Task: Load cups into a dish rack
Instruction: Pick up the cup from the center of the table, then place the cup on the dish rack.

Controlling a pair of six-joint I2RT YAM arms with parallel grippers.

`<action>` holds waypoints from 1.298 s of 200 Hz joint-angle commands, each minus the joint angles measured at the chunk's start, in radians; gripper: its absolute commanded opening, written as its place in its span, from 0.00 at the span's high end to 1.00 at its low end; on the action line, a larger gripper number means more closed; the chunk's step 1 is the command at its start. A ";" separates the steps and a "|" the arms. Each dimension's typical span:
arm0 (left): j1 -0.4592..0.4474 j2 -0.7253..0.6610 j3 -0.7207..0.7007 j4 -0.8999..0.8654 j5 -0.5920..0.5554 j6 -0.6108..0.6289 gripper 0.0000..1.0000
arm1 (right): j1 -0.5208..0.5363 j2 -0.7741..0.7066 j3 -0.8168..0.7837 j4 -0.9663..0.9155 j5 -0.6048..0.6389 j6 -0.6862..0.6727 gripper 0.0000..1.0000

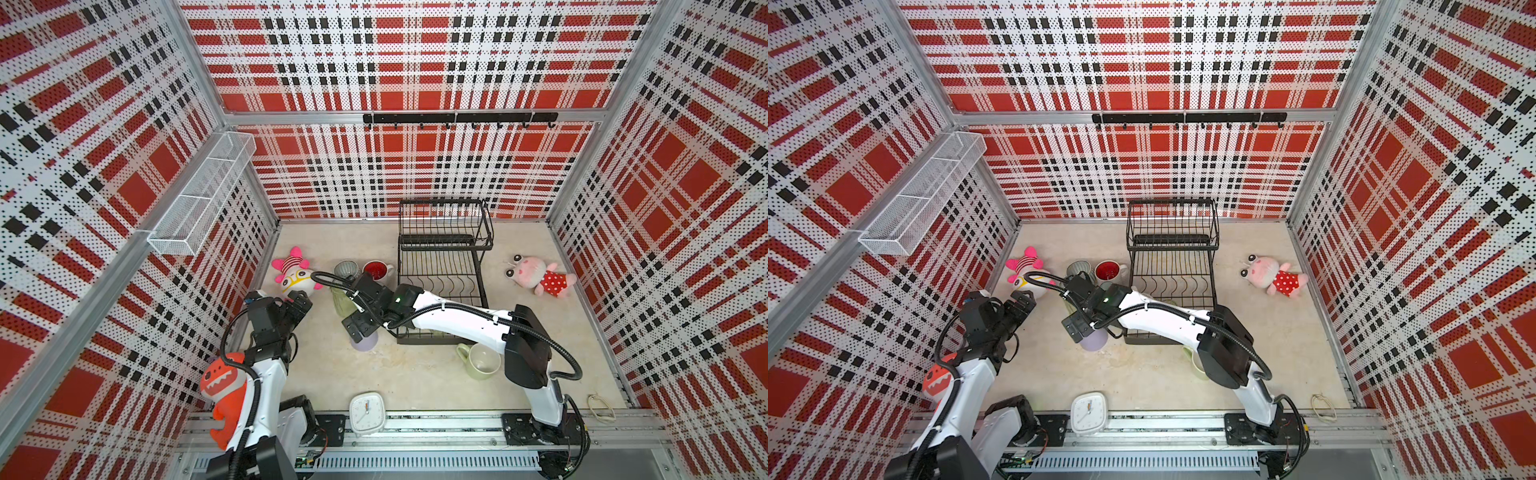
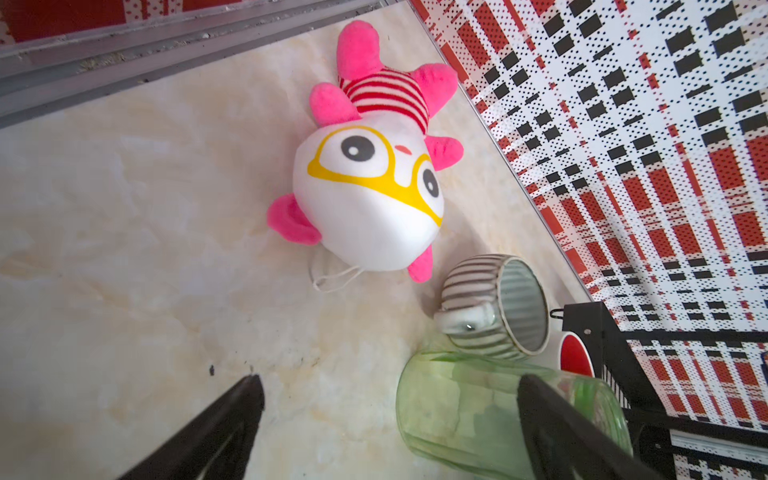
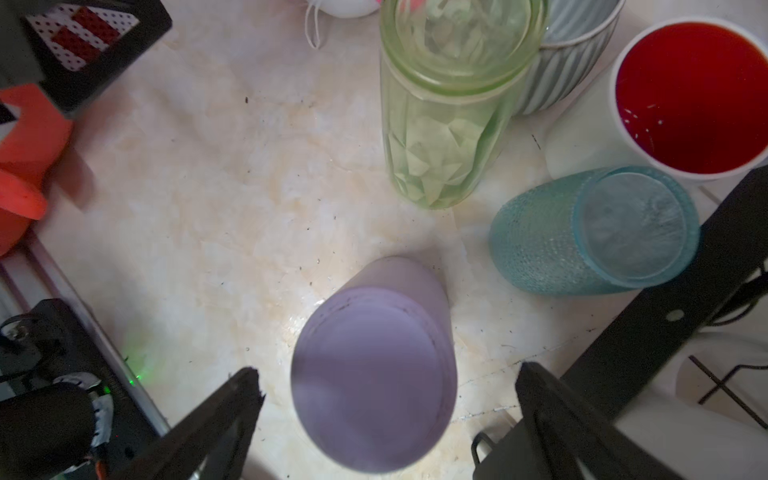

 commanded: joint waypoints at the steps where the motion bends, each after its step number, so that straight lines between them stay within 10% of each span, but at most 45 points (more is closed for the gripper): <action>1: 0.012 0.008 -0.019 0.053 0.054 -0.010 0.02 | 0.007 0.033 0.028 0.025 0.027 0.014 0.02; 119: 0.021 0.036 -0.033 0.085 0.109 -0.026 0.02 | 0.008 0.019 0.036 0.022 -0.027 0.009 0.42; 259: 0.022 0.090 -0.035 0.107 0.173 -0.037 0.02 | -0.137 -0.541 -0.144 -0.226 0.069 -0.008 0.44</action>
